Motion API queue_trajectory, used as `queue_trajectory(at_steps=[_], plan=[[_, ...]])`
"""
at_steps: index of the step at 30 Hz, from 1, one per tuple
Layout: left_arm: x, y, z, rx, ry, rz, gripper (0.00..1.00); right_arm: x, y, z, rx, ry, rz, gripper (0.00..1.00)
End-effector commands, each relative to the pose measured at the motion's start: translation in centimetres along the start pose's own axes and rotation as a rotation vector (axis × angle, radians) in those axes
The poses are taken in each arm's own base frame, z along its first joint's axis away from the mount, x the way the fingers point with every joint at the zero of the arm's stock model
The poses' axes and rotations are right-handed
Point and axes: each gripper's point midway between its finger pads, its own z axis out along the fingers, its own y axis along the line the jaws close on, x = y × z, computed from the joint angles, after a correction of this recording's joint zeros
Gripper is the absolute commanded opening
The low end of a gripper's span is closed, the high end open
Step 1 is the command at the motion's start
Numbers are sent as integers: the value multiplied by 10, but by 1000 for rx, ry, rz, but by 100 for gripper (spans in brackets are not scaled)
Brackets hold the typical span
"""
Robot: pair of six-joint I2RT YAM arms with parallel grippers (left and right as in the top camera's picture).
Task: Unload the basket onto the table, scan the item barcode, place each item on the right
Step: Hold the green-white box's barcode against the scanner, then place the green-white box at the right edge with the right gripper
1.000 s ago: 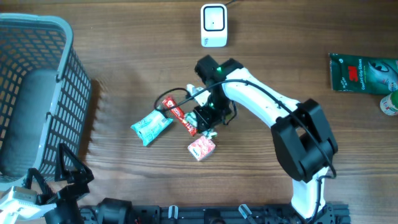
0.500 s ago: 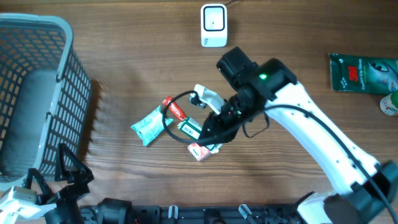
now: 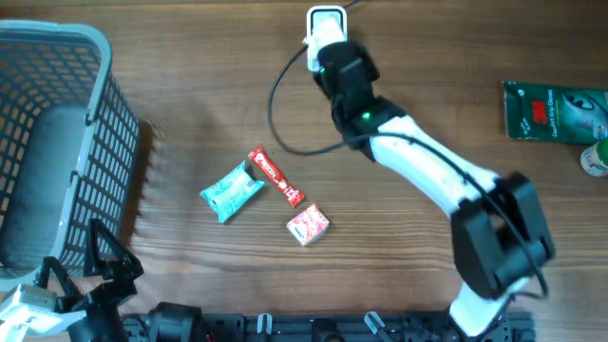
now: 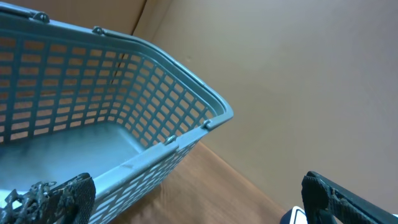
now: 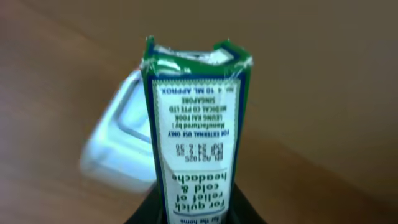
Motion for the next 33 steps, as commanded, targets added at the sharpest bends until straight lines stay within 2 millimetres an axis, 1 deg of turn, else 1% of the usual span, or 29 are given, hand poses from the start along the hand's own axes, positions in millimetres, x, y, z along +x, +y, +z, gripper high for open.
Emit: queue_trajectory(at_steps=[1,2,3,4,5,7,10,11,13,14,15,16,18,19,20,21,22,24,25,27,28,29,31,32,33], plan=[[-2,2,-1,-12,-12,-8,100,8,-47,43,257,-25,-109,4],[-2,2,-1,-12,-12,-8,100,5,-42,57,267,-48,-156,4],[-2,2,-1,-12,-12,-8,100,5,-37,64,262,-50,-186,4],[-2,2,-1,-12,-12,-8,100,8,-25,83,254,-41,-248,5],[-2,2,-1,-12,-12,-8,100,9,-19,93,254,-39,-267,5],[-2,2,-1,-12,-12,-8,100,8,-10,107,252,-42,-283,4],[-2,2,-1,-12,-12,-8,100,12,-4,113,235,-37,-307,4],[-2,2,-1,-12,-12,-8,100,14,-6,112,249,-25,-307,4],[-2,2,-1,-12,-12,-8,100,17,-21,108,327,19,-277,4],[-2,2,-1,-12,-12,-8,100,27,-34,102,383,92,-268,4],[-2,2,-1,-12,-12,-8,100,42,-45,95,410,182,-266,4],[-2,2,-1,-12,-12,-8,100,67,-62,88,443,292,-239,4],[-3,2,-1,-12,-12,-8,100,111,-106,67,586,461,-127,4],[-2,2,-1,-12,-12,-8,100,136,-121,56,599,546,-85,4],[-2,2,-1,-12,-12,-8,100,167,-137,41,603,643,12,4],[-2,2,-1,-12,-12,-8,100,214,-155,19,589,788,198,4],[-2,2,-1,-12,-12,-8,100,241,-165,7,593,874,311,4],[-2,2,-1,-12,-12,-8,100,307,-196,-19,635,1056,552,4],[-2,2,-1,-12,-12,-8,100,327,-208,-26,635,1104,606,4],[-2,2,-1,-12,-12,-8,100,375,-245,-47,703,1182,733,4],[-2,2,-1,-12,-12,-8,100,386,-254,-50,708,1190,772,4],[-2,2,-1,-12,-12,-8,100,402,-265,-49,635,1195,813,4],[-2,2,-1,-12,-12,-8,100,409,-268,-46,536,1190,914,4],[-2,2,-1,-12,-12,-8,100,405,-274,-48,525,1185,943,28],[-2,2,-1,-12,-12,-8,100,396,-283,-51,532,1172,948,74]])
